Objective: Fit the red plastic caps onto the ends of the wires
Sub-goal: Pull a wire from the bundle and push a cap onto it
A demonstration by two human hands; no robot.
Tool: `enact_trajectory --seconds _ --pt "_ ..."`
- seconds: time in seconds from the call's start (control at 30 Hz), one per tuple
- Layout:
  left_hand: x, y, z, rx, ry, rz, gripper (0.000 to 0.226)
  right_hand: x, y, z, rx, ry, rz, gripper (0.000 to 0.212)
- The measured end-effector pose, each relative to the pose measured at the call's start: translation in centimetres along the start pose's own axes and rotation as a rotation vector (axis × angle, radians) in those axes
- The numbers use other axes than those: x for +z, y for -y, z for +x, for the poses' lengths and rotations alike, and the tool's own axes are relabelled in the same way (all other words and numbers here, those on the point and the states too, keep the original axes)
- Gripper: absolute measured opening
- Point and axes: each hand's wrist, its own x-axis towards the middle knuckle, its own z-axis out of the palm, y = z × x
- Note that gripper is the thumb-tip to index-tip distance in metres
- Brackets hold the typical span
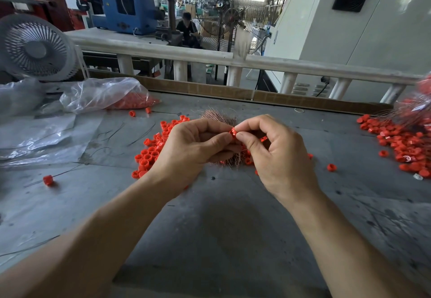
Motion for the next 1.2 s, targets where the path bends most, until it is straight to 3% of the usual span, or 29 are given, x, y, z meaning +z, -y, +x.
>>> enact_trajectory --seconds 0.53,0.73,0.97,1.2 --pt "0.2 0.2 0.1 0.016 -0.05 0.058 0.01 0.0 0.3 0.0 -0.004 0.016 -0.025 0.008" --pt "0.1 0.1 0.1 -0.092 -0.042 -0.077 0.037 0.3 0.4 -0.2 -0.068 0.031 -0.084 0.017" --pt "0.3 0.1 0.0 -0.195 -0.043 -0.185 0.022 1.5 1.2 -0.4 -0.135 -0.071 -0.295 0.011" --pt "0.0 -0.1 0.1 -0.258 -0.053 -0.216 0.03 1.8 1.5 -0.6 -0.142 -0.079 -0.353 0.008"
